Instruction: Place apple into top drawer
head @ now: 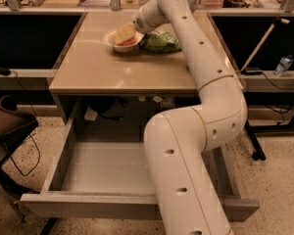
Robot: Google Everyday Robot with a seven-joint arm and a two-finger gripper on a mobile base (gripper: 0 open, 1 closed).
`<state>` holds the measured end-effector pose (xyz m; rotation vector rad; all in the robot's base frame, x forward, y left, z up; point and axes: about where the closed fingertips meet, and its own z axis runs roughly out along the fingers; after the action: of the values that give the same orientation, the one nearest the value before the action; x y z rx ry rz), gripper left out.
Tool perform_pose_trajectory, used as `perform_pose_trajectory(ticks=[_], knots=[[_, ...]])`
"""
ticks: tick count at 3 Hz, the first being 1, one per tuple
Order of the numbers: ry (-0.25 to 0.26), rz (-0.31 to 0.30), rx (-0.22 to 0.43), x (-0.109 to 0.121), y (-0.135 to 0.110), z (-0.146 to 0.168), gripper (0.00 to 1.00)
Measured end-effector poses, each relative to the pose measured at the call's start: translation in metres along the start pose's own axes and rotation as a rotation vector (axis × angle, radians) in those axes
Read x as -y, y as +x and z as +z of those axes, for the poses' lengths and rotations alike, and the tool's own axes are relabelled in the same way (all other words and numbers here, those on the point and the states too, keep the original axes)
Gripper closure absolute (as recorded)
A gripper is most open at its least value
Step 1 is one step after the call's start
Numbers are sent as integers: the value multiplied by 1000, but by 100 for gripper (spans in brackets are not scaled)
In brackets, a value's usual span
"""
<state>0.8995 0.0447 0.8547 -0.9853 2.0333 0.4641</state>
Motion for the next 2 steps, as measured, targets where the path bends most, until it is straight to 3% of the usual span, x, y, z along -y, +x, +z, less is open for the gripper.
perform_pose_trajectory(ticks=[1, 2], knots=[[-32, 7, 25, -10, -7, 7, 0], [-32, 7, 25, -10, -7, 7, 19]])
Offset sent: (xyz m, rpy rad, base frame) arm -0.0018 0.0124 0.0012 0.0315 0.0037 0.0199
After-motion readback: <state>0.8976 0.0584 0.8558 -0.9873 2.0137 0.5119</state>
